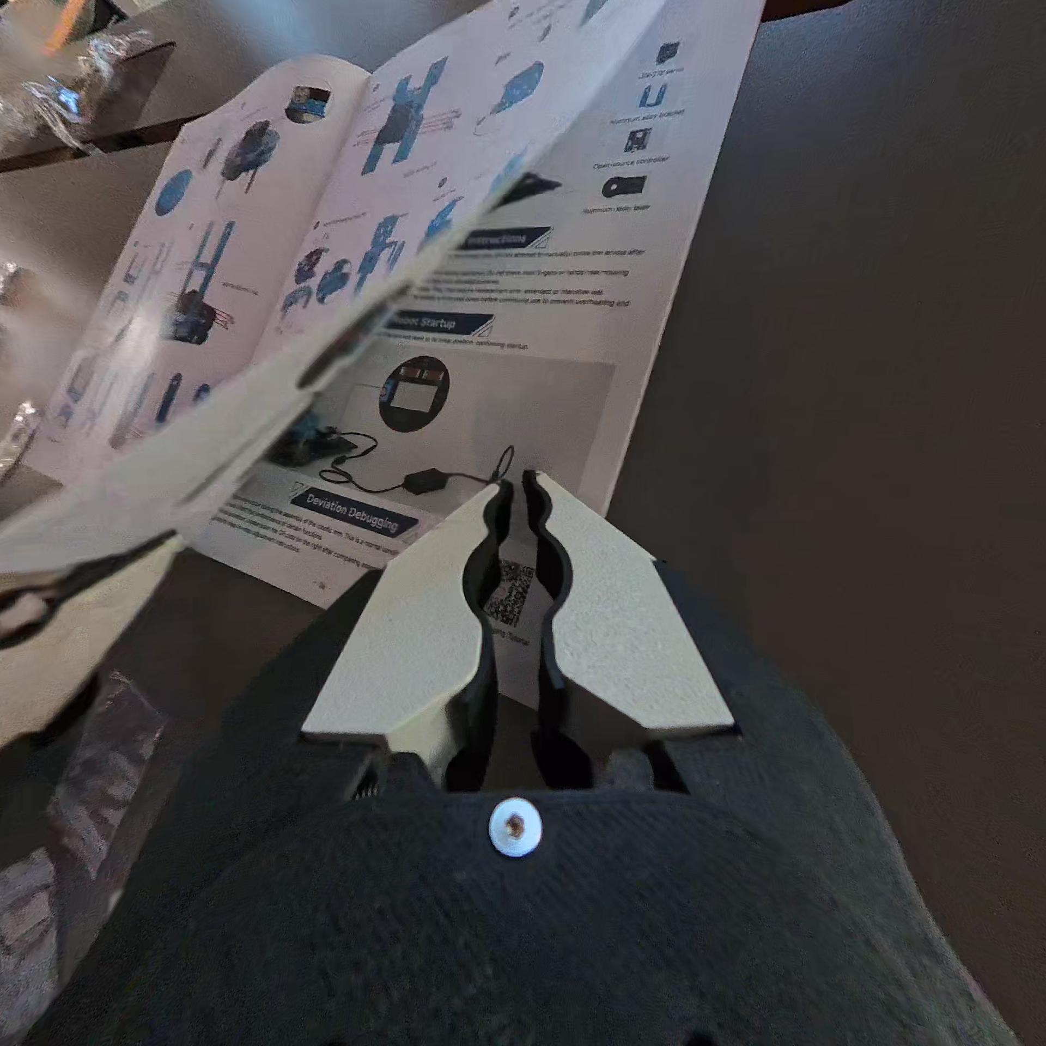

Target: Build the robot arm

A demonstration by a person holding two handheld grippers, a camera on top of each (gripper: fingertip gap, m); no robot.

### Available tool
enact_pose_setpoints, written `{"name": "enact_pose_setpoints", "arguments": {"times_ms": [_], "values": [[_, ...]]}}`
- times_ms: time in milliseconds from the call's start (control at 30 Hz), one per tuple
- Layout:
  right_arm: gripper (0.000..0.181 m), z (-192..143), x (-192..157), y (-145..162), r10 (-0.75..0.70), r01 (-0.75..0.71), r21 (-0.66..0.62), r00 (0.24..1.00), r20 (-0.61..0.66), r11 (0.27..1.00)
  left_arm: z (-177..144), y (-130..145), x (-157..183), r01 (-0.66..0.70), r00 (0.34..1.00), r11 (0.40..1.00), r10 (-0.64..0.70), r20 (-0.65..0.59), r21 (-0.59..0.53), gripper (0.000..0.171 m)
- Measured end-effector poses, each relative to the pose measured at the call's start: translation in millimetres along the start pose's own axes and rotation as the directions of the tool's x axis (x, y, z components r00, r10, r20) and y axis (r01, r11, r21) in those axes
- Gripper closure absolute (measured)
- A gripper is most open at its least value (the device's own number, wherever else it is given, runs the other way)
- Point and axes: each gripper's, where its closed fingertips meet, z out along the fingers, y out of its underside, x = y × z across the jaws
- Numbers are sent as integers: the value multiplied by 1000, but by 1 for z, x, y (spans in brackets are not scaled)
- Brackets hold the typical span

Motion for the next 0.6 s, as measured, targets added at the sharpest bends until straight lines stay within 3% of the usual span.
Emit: {"name": "enact_pose_setpoints", "arguments": {"times_ms": [100, 167, 233, 400, 467, 500, 567, 600], "values": [[178, -1, 1, 3, -54, 54, -1, 998, -40, 999, -7, 7, -22, 273, 962, 962, -273, 1, 5, 171], [178, -1, 1, 3, -109, 109, 0, 991, -71, 994, -17, 20, -45, 516, 857, 857, -516, 8, -2, 171], [178, 0, 1, 3, -151, 151, 0, 984, -95, 988, -33, 40, -73, 678, 734, 735, -677, 56, 3, 171], [178, 2, -1, 3, -158, 150, -70, 978, -138, 986, -76, 112, -109, 890, 446, 455, -869, 214, -9, 171], [167, 10, -42, -7, -151, 153, -96, 988, 19, 984, -89, 138, -107, 931, 356, 364, -895, 270, -24, 171], [168, 14, -76, -22, -154, 160, -33, 978, 139, 987, -96, 150, -105, 944, 322, 329, -900, 295, -28, 171], [169, 25, -145, -48, -200, 185, 76, 914, 353, 980, -107, 165, -101, 963, 264, 269, -909, 322, -30, 171], [168, 40, -164, -50, -210, 208, 51, 894, 396, 977, -110, 168, -97, 971, 236, 235, -919, 315, -40, 171]]}}
